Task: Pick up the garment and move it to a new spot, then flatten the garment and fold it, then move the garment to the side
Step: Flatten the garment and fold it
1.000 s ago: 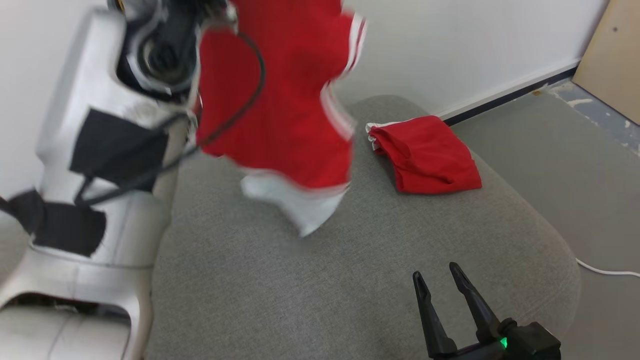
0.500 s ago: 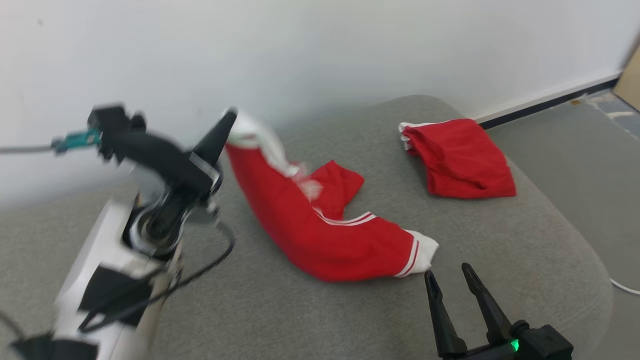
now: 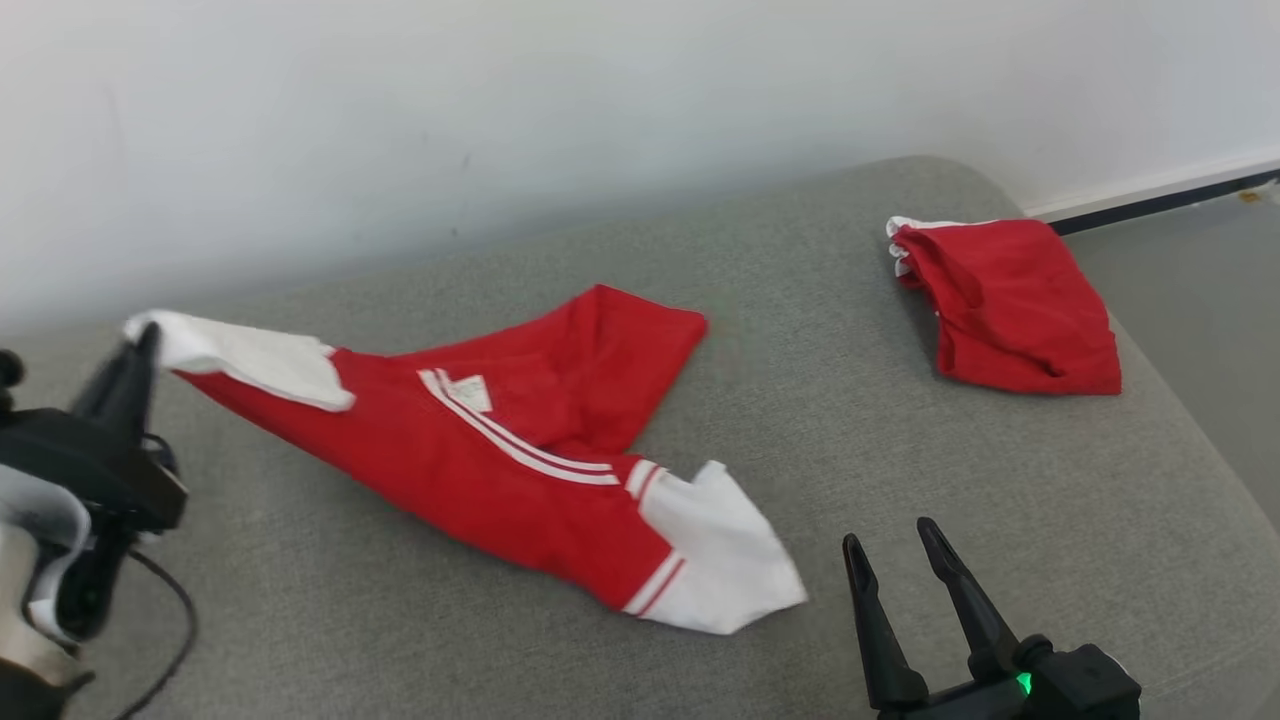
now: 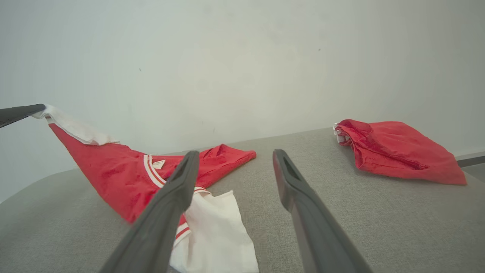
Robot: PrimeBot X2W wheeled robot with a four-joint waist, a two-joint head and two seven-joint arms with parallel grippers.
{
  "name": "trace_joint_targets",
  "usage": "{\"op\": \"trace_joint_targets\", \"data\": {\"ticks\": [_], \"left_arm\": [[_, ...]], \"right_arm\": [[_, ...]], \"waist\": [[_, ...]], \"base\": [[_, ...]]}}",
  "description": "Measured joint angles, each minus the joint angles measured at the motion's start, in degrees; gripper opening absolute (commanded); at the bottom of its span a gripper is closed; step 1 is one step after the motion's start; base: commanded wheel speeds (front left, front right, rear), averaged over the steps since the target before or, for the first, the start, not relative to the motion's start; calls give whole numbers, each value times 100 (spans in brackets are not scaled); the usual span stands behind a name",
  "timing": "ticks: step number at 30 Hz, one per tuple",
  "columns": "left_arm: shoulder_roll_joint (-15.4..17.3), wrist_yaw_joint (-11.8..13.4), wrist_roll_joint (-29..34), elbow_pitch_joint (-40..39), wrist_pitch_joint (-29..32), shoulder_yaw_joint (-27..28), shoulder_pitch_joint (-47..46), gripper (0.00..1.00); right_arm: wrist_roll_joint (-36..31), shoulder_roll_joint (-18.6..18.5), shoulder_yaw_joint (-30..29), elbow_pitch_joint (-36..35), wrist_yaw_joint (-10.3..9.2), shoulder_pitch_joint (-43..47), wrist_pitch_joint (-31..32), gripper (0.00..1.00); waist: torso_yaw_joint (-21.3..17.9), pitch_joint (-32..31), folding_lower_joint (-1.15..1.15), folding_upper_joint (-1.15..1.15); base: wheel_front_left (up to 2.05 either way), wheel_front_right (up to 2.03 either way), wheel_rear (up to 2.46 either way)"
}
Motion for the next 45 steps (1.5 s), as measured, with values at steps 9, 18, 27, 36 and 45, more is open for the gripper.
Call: {"op": "trace_joint_targets", "data": {"ticks": [9, 18, 27, 36, 45], "left_arm": [[-71, 224, 939, 1179, -898, -277, -566, 100], [-670, 953, 1404, 86, -1131, 51, -144, 100], [-1858, 1173, 1596, -939, -1053, -523, 1089, 100], [-2237, 1397, 1900, -872, -716, -1178, 1313, 100], [-2438, 1545, 2234, -724, -531, -1637, 1247, 100]], "right_arm": [[-51, 4, 22, -35, 0, -92, 0, 100], [-51, 11, -74, -51, 0, -46, -1, 100], [-23, 15, 7, -26, 0, -124, 0, 100], [-8, 14, 8, -34, 0, -156, 0, 100], [11, 15, 58, 7, 0, -155, 0, 100]], "waist": [[130, 232, 0, 0], [269, 302, 0, 0], [364, 392, 0, 0], [291, 469, 0, 0], [201, 431, 0, 0]], "base": [[0, 0, 0], [0, 0, 0], [0, 0, 0], [0, 0, 0], [0, 0, 0]]}}
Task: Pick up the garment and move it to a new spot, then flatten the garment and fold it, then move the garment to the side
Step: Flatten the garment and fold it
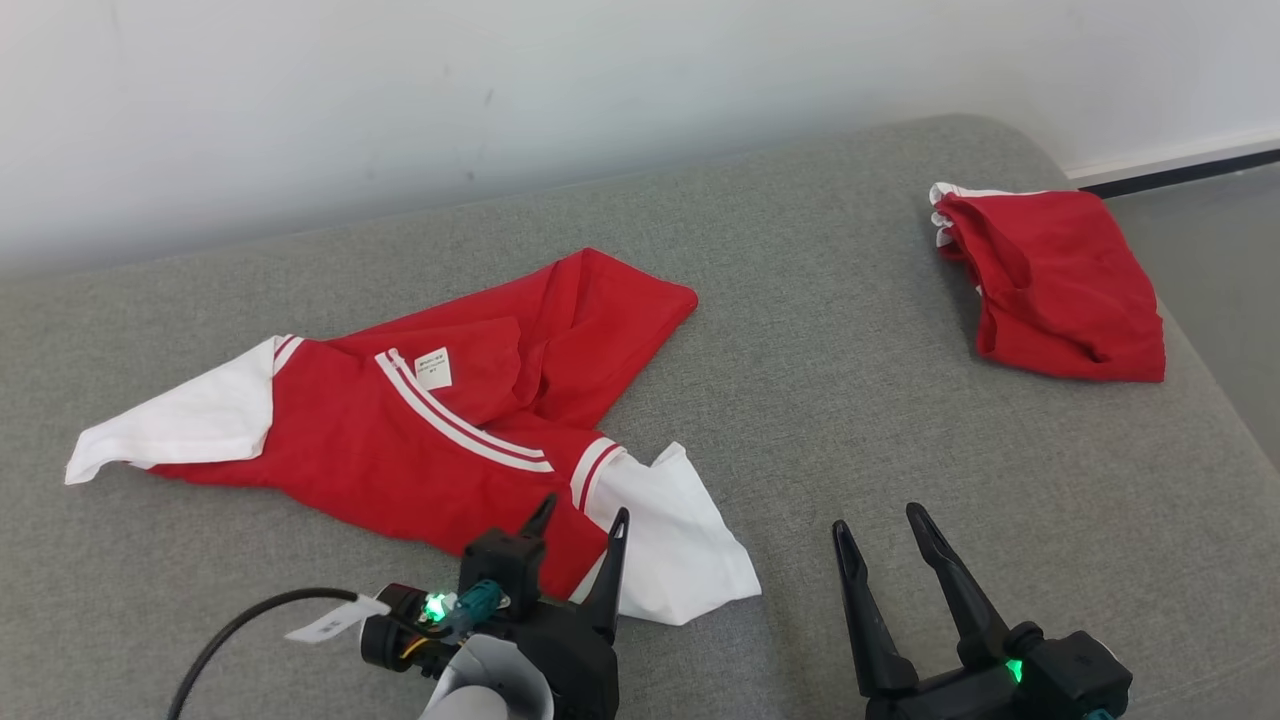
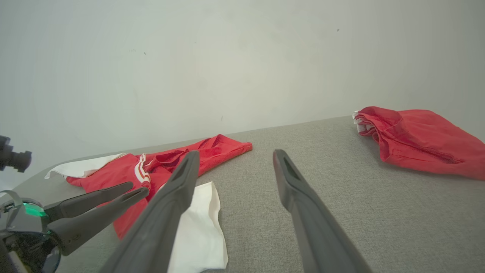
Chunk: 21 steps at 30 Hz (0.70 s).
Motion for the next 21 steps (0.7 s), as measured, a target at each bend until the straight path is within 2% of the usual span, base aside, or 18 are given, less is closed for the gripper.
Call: {"op": "trace_joint_targets", "data": {"ticks": [10, 19, 20, 21], "left_arm": [[-129, 412, 471, 626, 213, -347, -279, 100], [-183, 602, 504, 1311, 152, -325, -413, 100], [-185, 595, 504, 1359, 121, -321, -430, 83], [-188, 571, 479, 1400, 94, -308, -441, 27]], "right_arm": [[-1, 0, 60, 52, 0, 23, 0, 100], [-2, 0, 92, 62, 0, 24, 0, 100], [-3, 0, 90, 65, 0, 24, 0, 100], [-3, 0, 88, 68, 0, 28, 0, 100]], "waist": [[-74, -85, 0, 0], [-92, -119, 0, 0], [-88, -127, 0, 0], [-84, -138, 0, 0]], "base": [[0, 0, 0], [0, 0, 0], [0, 0, 0], [0, 0, 0]]}}
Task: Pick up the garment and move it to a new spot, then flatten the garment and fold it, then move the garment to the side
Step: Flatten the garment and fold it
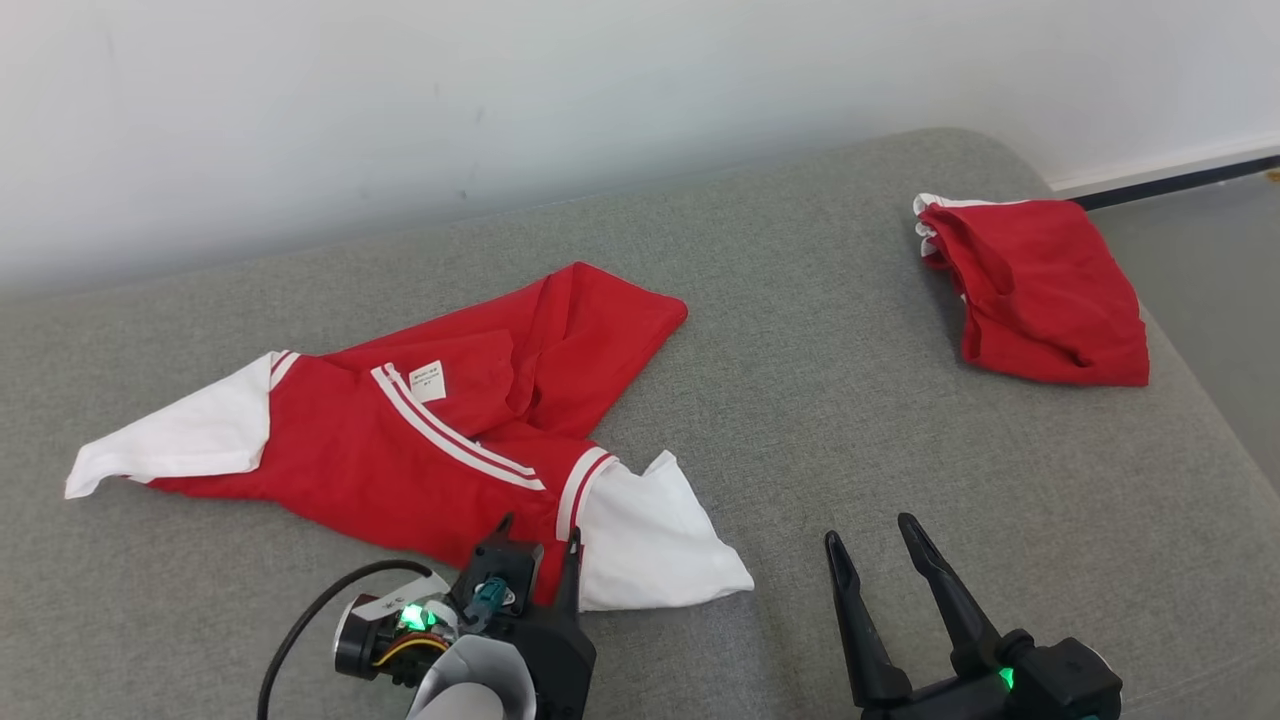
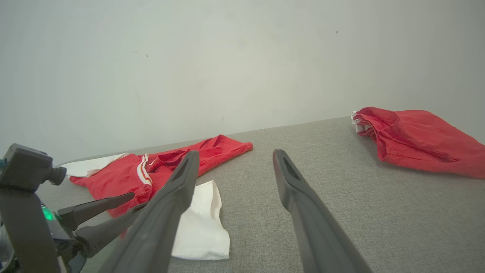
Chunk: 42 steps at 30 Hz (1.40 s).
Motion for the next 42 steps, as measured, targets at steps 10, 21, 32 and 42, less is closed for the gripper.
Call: {"op": "trace_joint_targets", "data": {"ticks": [10, 21, 32, 42], "left_arm": [[49, -289, -527, -286, -175, 413, -54, 0], [463, -152, -803, -1179, 60, 682, 242, 0], [1885, 335, -1137, -2741, 55, 1417, 1654, 0], [2520, 916, -1365, -3263, 148, 1994, 2417, 0]], "right_arm": [[2, 0, -31, 14, 0, 78, 0, 100], [110, 0, -47, 18, 0, 155, 0, 100], [111, -10, -287, -88, 0, 358, -1, 100], [111, -9, -267, -79, 0, 343, 0, 100]], "waist": [[101, -169, 0, 0], [-4, -390, 0, 0], [206, -418, -1, 0], [501, -398, -1, 0]], "base": [[0, 0, 0], [0, 0, 0], [0, 0, 0], [0, 0, 0]]}}
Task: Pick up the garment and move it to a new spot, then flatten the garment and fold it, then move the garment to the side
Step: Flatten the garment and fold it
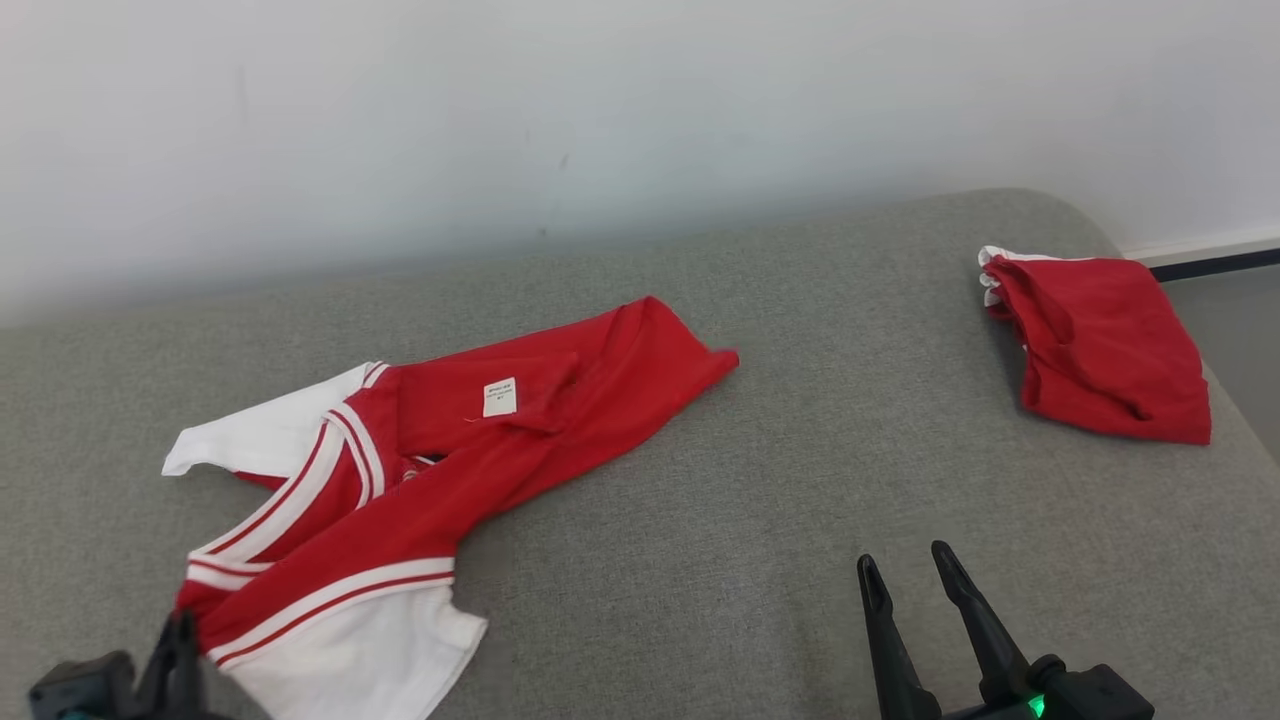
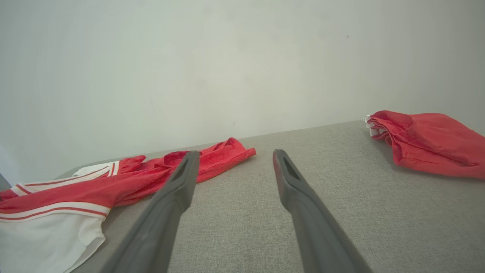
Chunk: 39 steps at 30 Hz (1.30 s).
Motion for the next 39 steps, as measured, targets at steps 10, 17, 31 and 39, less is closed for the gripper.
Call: {"op": "trace_joint_targets", "data": {"ticks": [10, 17, 31, 39], "left_arm": [[248, 219, -231, 82, -75, 390, 440, 0], [51, 244, -80, 70, -396, 307, 306, 100], [-1107, -260, 724, -564, -837, 278, 342, 100], [-1636, -947, 1124, -218, -837, 159, 390, 100]], "right_arm": [[32, -77, 81, 125, 0, -4, -1, 100], [259, -189, 81, 751, 0, -281, 0, 100], [831, -343, -394, 3398, 0, -2150, -1, 100], [1188, -421, -548, 4891, 0, -3249, 0, 100]], "waist": [[123, 48, 0, 0], [320, 104, 0, 0], [1226, 167, 0, 0], [1787, 350, 1, 0]], "base": [[0, 0, 0], [0, 0, 0], [0, 0, 0], [0, 0, 0]]}}
